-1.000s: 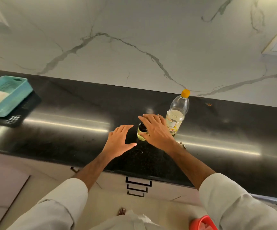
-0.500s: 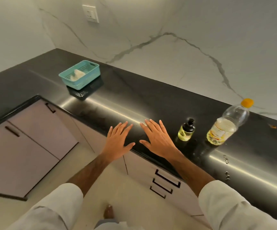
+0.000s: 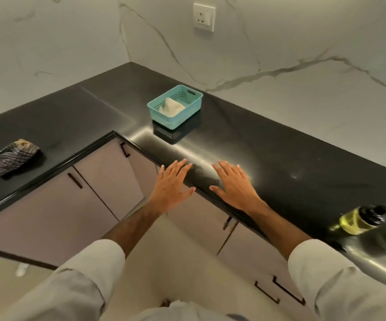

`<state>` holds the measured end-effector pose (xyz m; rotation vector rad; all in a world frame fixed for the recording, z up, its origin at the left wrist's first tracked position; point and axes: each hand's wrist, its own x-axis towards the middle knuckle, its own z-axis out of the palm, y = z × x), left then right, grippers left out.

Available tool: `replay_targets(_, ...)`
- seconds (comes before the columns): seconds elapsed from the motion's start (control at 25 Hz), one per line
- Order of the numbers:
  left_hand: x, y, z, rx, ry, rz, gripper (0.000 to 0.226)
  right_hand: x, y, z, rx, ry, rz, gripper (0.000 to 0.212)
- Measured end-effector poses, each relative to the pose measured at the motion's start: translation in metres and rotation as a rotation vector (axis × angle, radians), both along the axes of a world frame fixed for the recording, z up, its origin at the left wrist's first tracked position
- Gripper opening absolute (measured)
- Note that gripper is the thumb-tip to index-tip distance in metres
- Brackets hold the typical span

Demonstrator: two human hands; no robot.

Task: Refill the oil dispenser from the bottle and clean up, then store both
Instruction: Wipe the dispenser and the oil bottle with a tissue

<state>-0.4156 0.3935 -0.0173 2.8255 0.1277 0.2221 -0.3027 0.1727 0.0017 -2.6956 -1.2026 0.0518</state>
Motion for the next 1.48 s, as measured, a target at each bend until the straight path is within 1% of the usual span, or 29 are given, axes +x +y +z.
replay_targets(0.12, 0.005, 0.058, -0.005, -0.021, 0.032, 0.006, 0.071, 0.007, 0.056, 0.003, 0.029, 0.018, -0.026, 0.074)
replay_targets(0.24, 0.024, 0.103, -0.010, -0.068, 0.040, 0.007, 0.061, 0.023, 0.099, 0.005, 0.046, 0.046, -0.041, 0.064)
replay_targets(0.4, 0.064, 0.151, -0.009, -0.149, 0.029, 0.028, 0.065, 0.059, 0.141, 0.005, 0.121, 0.126, -0.086, 0.056)
replay_targets(0.56, 0.116, 0.199, -0.003, -0.167, 0.013, 0.043, 0.063, 0.113, 0.179, 0.000, 0.132, 0.187, -0.091, 0.051)
replay_targets(0.72, 0.178, 0.253, 0.011, -0.131, 0.016, 0.052, 0.056, 0.176, 0.228, 0.010, 0.151, 0.228, -0.072, 0.041)
replay_targets(0.84, 0.221, 0.284, 0.014, -0.183, -0.015, 0.081, 0.048, 0.219, 0.268, 0.018, 0.202, 0.223, -0.118, 0.034)
replay_targets(0.92, 0.242, 0.295, 0.011, -0.181, -0.012, 0.067, 0.045, 0.238, 0.287, 0.017, 0.218, 0.251, -0.157, 0.028)
replay_targets(1.04, 0.277, 0.314, 0.006, -0.174, 0.008, 0.039, 0.039, 0.261, 0.311, 0.017, 0.180, 0.265, -0.175, 0.025)
replay_targets(1.16, 0.312, 0.331, 0.003, -0.152, 0.038, -0.025, 0.039, 0.279, 0.334, 0.014, 0.107, 0.201, -0.229, 0.028)
replay_targets(1.36, 0.356, 0.360, -0.009, -0.075, 0.145, -0.172, 0.042, 0.297, 0.372, 0.010, -0.124, 0.094, -0.299, 0.041)
replay_targets(1.48, 0.375, 0.374, -0.018, -0.058, 0.158, -0.239, 0.042, 0.302, 0.388, 0.005, -0.251, 0.121, -0.313, 0.053)
